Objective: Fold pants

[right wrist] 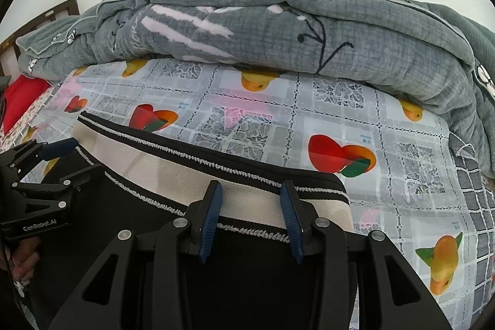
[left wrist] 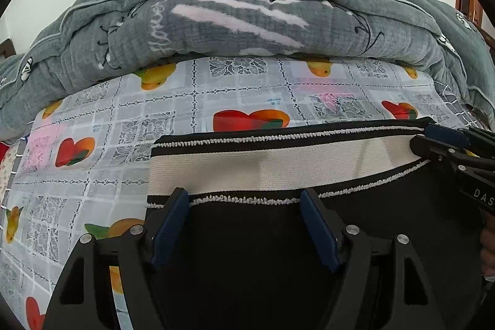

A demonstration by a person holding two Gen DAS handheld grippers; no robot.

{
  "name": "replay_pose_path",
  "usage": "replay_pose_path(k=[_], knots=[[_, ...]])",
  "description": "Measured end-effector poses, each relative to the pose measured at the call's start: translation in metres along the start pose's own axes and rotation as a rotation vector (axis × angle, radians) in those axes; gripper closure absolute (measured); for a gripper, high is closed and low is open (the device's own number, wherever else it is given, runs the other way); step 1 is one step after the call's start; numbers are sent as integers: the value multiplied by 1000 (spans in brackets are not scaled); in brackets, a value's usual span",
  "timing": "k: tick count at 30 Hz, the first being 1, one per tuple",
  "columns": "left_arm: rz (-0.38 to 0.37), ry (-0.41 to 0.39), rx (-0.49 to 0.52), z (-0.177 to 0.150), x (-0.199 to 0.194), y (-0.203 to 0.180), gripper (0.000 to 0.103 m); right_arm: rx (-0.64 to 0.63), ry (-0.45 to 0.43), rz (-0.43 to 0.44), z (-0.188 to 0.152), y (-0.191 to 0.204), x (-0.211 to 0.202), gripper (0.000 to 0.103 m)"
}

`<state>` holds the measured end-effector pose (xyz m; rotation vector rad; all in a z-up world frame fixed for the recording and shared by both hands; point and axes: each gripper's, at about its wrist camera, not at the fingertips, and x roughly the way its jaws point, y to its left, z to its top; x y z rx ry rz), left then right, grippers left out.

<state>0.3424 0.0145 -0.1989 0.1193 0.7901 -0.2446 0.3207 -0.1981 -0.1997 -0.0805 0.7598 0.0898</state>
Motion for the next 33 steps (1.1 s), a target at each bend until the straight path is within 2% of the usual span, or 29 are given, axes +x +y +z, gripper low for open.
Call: replay_pose_path(k=[14,18,21,24,27,28,30,33], knots=[[5,-5,-6,0,-2,0,29,-23,16,-21,2,3,0,64],[12,23,18,4,-1,0,25,-15,61,-35,8,4,-1,64],[40,54,11,0,-11,2,23,-4,98,-81,4,2,-25,64],[10,112,7,-17,-30,0,26,-14,110,-66,-21,3,-52,64],[-62,110,29,-45,-61,-7,27,-26,77,-56,-55,3,-76,64],[-65,115,49,-55,-70,-11,27,-24,57,-57,-69,3,-87,64],[-60,91,80,-78,-93,-18,27,6,24,-45,-92,1,-106,64],[-85,35,32,-117,-127,-14,27,43,27,-30,-117,-3,-120,64]])
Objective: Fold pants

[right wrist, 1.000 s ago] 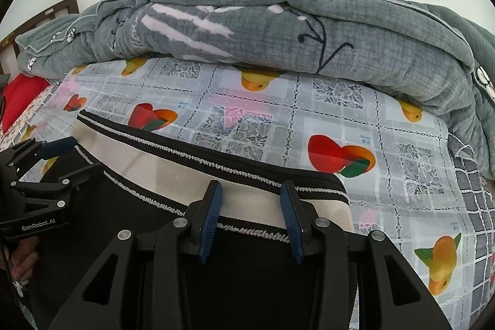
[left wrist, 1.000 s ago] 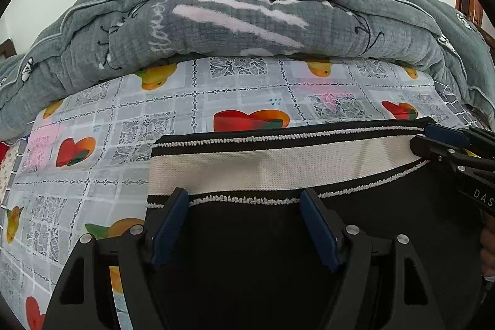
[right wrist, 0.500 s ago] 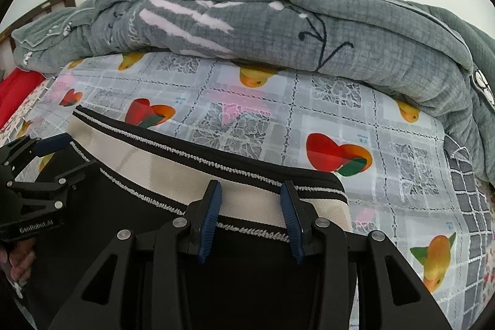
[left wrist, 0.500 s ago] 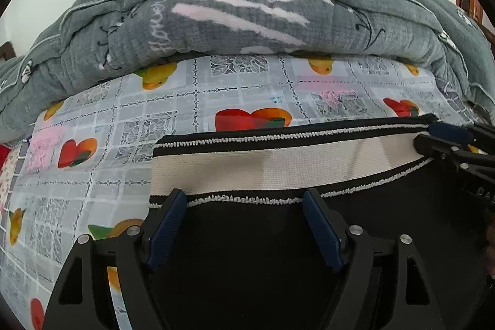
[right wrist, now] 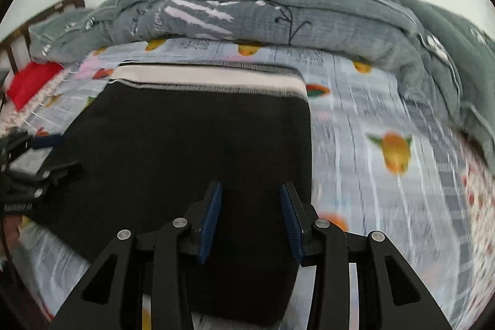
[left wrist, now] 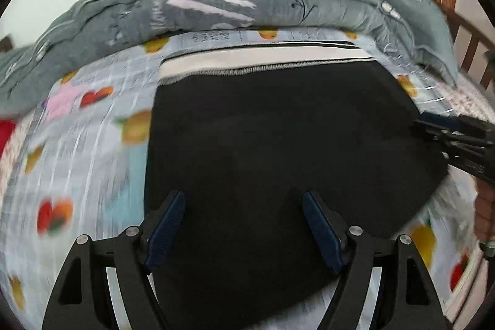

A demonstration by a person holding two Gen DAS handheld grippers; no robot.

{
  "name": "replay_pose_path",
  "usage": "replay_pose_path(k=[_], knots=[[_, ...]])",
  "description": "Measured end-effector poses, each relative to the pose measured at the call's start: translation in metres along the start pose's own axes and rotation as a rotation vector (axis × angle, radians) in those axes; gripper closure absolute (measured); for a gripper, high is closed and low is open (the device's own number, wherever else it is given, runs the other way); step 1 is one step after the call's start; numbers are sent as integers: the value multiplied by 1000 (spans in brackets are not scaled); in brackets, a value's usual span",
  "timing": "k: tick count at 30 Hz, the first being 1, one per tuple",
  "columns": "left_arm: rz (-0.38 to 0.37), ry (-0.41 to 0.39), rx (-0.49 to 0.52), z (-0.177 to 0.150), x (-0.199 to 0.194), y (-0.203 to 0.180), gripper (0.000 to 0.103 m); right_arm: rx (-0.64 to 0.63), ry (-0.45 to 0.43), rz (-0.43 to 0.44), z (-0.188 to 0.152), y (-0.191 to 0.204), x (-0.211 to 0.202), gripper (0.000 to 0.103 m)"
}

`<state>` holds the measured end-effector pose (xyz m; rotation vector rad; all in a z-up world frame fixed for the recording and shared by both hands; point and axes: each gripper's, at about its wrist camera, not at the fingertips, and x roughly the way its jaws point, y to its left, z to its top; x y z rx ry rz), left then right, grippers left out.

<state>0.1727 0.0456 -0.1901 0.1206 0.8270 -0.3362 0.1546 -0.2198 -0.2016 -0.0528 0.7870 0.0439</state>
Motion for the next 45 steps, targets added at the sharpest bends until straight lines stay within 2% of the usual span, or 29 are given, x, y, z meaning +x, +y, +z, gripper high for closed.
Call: replay_pose_path(k=[3,6,7,10,13,16,18,20,21,23,24,25,26,28,30,32,34,35,39,42,44,45], knots=[[17,-46,-6,-36,-23,3,27,4,-34,-30,-15,-1,-11,63],[86,-78,-5,-65,-40,12,28,8,-3,-40,-32,-2,-11,59],[113,-75,-26,-73,-43,20,30,11,7,-36,-38,-2,-10,59],[105,-12,-41,-84,-44,39,35,29,-14,-17,-48,-5,-11,59],[113,15,37,-87,-45,39,35,75,-3,10,-51,-11,-8,59],[185,7,157,-81,-42,22,35,81,-7,8,-52,-9,-8,59],[245,-3,196,-78,-38,12,36,80,-6,4,-52,-8,-8,59],[254,-25,199,-71,-32,6,58,81,-5,3,-51,-7,-7,59],[204,-56,148,-67,-35,9,85,77,-6,3,-51,-7,-7,59],[140,-139,-10,-64,-44,23,89,63,-10,6,-52,-6,-8,58],[114,-145,-68,-65,-44,31,89,59,-10,8,-53,-6,-8,58],[92,-94,-117,-68,-35,39,90,57,-10,12,-53,-6,-8,57],[95,-56,-134,-74,-27,40,90,56,-8,13,-53,-6,-8,57],[76,-85,-138,-83,-30,43,88,41,-3,10,-52,-5,-9,57],[63,-72,-146,-87,-40,45,88,23,1,2,-49,-4,-15,57],[46,-109,-172,-92,-56,50,85,21,-28,0,-44,-6,-25,57],[37,-177,-198,-91,-74,56,60,22,-67,-2,-37,-6,-33,57],[37,-207,-202,-86,-82,56,55,22,-78,4,-34,-5,-35,57],[-13,-242,-179,-45,-80,41,53,15,-89,18,-18,6,-30,57],[-9,-217,-148,-18,-55,22,52,-16,-88,23,-15,17,-17,57],[-2,-132,-124,-12,-26,12,52,-26,-79,10,-21,19,-8,55],[12,-49,-114,-13,-5,7,50,-37,-95,11,-24,19,-7,55]])
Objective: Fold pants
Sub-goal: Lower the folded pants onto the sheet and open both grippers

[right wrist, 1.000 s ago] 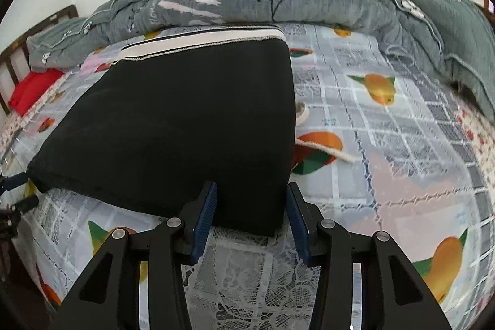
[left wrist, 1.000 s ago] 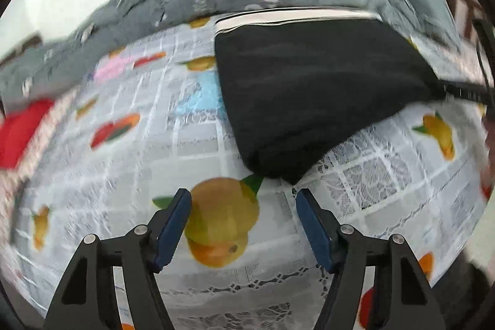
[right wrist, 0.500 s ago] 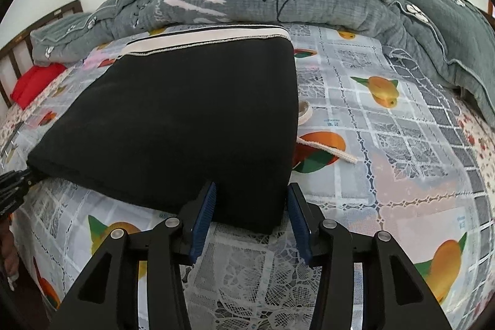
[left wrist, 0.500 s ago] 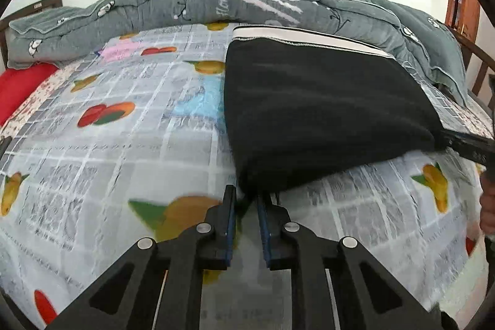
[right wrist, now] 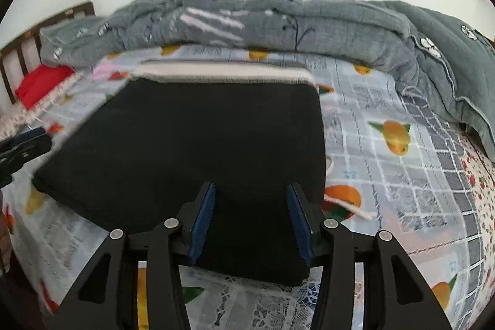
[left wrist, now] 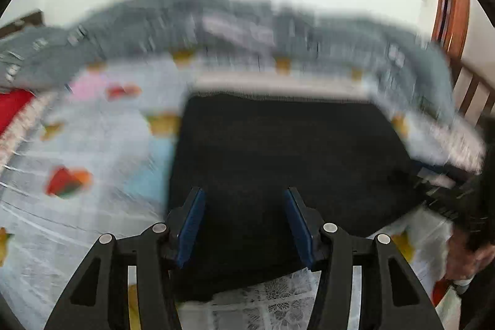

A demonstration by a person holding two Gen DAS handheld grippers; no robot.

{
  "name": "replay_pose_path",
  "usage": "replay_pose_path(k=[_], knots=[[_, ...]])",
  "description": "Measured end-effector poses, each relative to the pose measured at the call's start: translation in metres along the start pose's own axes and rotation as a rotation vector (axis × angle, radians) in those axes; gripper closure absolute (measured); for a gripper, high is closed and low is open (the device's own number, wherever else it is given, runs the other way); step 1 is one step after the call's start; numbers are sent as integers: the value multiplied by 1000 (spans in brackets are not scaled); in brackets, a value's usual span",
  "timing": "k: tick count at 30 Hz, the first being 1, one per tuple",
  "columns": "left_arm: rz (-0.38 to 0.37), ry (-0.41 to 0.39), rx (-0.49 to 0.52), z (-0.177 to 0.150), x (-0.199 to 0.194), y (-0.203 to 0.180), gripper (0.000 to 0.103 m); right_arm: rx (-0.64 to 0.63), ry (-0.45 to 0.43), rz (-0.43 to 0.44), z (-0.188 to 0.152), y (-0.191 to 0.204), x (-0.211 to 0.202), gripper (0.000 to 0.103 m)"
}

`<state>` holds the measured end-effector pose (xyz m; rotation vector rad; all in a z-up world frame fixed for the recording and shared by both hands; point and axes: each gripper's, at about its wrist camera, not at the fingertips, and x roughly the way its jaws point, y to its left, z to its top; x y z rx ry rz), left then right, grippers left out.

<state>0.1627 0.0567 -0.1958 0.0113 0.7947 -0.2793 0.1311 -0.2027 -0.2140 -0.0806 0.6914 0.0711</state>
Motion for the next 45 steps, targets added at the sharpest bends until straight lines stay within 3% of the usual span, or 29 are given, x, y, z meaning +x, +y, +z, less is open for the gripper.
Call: replay_pose_path(k=[1,4,15,21,27,29,31,35,40,45], knots=[[22,26,16,-6,8,-5,49,-5,-9,3,-3,0,-2,55],[81,-28,106,-19,5,-21,46,2,2,22,-6,-4,-2,55],[72,-42,84,-20,-1,-16,46,12,13,42,-9,-8,-6,54],[55,-39,85,-15,-11,-13,46,84,3,17,5,-33,-17,55],[-11,-96,-46,-2,-27,26,41,147,10,28,22,-56,-3,55],[-24,-47,-109,2,-17,45,41,199,23,117,24,-62,8,55],[-52,60,-147,2,5,60,38,232,70,152,22,-65,29,55],[-161,54,-210,-3,12,75,38,253,53,180,19,-68,38,57],[-115,17,-196,-3,12,65,36,204,55,112,26,-61,38,55],[-116,32,-207,-14,5,57,36,163,45,29,19,-50,22,54]])
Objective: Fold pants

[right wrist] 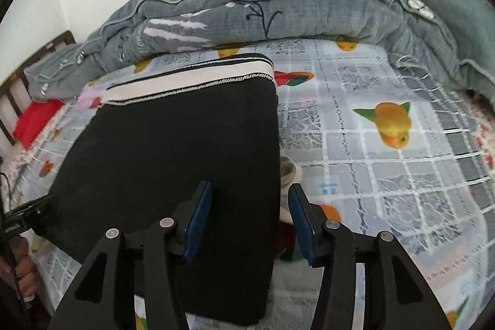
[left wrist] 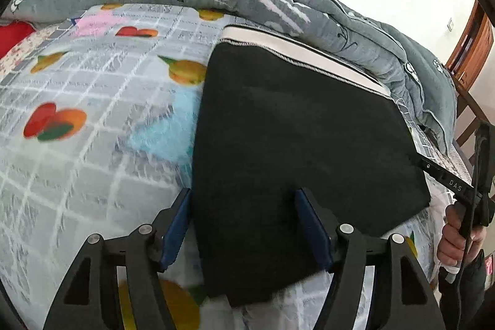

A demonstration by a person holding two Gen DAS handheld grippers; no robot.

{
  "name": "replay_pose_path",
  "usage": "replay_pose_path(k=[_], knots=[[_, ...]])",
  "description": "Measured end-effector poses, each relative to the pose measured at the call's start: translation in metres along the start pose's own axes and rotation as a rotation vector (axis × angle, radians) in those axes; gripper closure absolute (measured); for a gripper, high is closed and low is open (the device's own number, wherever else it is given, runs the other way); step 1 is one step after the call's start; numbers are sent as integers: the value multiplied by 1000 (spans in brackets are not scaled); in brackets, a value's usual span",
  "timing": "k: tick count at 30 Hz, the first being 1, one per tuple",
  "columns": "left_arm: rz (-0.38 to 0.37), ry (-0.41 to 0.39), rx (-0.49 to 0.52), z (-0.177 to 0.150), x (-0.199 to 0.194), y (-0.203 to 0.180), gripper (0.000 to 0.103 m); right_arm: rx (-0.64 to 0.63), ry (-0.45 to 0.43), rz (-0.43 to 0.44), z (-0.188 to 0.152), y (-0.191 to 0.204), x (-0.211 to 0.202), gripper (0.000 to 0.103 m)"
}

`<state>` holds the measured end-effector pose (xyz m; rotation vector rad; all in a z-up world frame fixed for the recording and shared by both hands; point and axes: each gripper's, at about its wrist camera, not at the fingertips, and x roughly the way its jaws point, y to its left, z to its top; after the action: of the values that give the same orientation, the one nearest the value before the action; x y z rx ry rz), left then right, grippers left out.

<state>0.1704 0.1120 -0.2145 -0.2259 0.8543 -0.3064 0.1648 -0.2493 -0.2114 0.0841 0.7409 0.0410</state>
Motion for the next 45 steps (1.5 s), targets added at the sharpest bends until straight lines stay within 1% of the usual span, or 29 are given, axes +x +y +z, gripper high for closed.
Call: replay_pose_path(k=[4,6,7,8,10,11,13,16,20,22,23,24,26,27,28,30,31,37,45], knots=[[74,-15,52,-20,-12,-15,36,-7,-6,18,-19,2,-19,54],[99,-7,47,-28,-19,-21,36,-11,30,34,-28,3,-23,54],[111,0,37,-31,-22,-23,36,-16,64,31,-36,5,-24,54],[112,19,25,-33,-26,-26,37,-25,78,23,-42,5,-26,54],[130,39,19,-37,-35,-32,40,-33,67,27,-51,5,-41,55],[153,27,33,-39,-44,-39,40,-30,56,36,-53,4,-49,55],[168,-10,67,-41,-62,-51,40,-22,12,58,-57,2,-78,55],[180,-62,94,-40,-93,-72,38,-37,-31,15,-55,5,-113,54],[186,-138,135,-44,-132,-100,37,-45,-47,-20,-56,10,-147,54],[221,-168,156,-48,-146,-111,28,-36,-44,-44,-56,10,-160,54],[229,-172,160,-48,-150,-114,28,-32,-43,-65,-58,10,-167,53],[234,-172,161,-49,-154,-118,28,-32,-47,-79,-58,10,-173,50],[240,-182,161,-51,-162,-124,28,-36,-83,-91,-62,10,-187,23],[242,-185,161,-53,-166,-126,26,-37,-121,-92,-64,10,-197,18],[242,-187,159,-55,-169,-129,26,-36,-138,-96,-66,10,-201,12],[243,-193,163,-58,-178,-135,25,-39,-155,-105,-67,10,-212,10],[248,-198,168,-59,-181,-138,23,-42,-151,-104,-67,10,-215,9],[262,-216,179,-65,-193,-153,20,-38,-161,-113,-70,7,-235,9],[270,-222,184,-67,-197,-159,20,-29,-162,-126,-73,2,-241,9]])
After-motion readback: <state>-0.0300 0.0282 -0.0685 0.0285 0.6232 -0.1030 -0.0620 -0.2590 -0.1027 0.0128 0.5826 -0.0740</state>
